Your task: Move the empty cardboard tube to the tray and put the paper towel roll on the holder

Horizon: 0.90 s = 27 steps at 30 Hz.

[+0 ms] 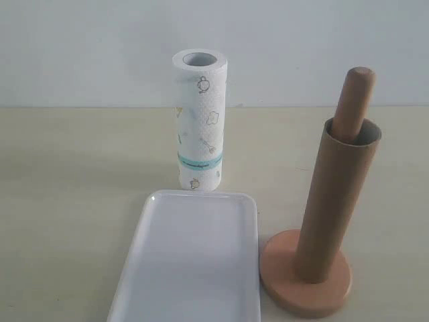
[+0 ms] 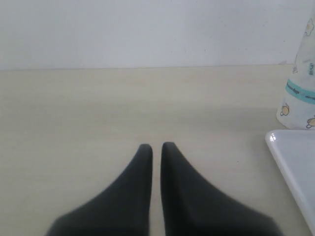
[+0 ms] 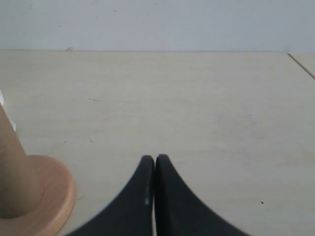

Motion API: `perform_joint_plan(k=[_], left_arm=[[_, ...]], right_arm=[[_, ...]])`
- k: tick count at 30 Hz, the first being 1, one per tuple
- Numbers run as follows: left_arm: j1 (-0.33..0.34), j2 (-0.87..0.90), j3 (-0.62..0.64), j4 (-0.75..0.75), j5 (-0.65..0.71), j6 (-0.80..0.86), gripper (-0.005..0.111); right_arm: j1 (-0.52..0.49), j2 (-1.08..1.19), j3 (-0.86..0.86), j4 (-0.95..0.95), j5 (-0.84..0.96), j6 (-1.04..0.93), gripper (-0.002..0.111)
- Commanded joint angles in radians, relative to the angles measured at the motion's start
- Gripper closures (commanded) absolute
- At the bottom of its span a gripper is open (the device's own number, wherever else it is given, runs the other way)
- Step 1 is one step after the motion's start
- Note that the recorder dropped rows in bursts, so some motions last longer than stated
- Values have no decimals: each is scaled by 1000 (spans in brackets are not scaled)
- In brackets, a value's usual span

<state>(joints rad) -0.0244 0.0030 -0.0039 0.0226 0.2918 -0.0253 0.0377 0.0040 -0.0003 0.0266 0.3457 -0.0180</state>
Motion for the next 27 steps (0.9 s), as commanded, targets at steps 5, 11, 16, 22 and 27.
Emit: perform_joint_plan(k=[5, 11, 16, 22, 27], left_arm=[[3, -3, 4, -7, -1, -1, 101], [3, -3, 4, -7, -1, -1, 101], [3, -3, 4, -7, -1, -1, 101], [3, -3, 4, -7, -1, -1, 101], [3, -3, 4, -7, -1, -1, 101]], right_arm=[[-5, -4, 0, -9, -170, -3, 108], [-5, -4, 0, -9, -756, -4, 108], [-5, 145, -69, -56, -715, -4, 108], [-5, 397, -109, -98, -738, 12, 108], [-5, 502, -109, -98, -751, 12, 108]])
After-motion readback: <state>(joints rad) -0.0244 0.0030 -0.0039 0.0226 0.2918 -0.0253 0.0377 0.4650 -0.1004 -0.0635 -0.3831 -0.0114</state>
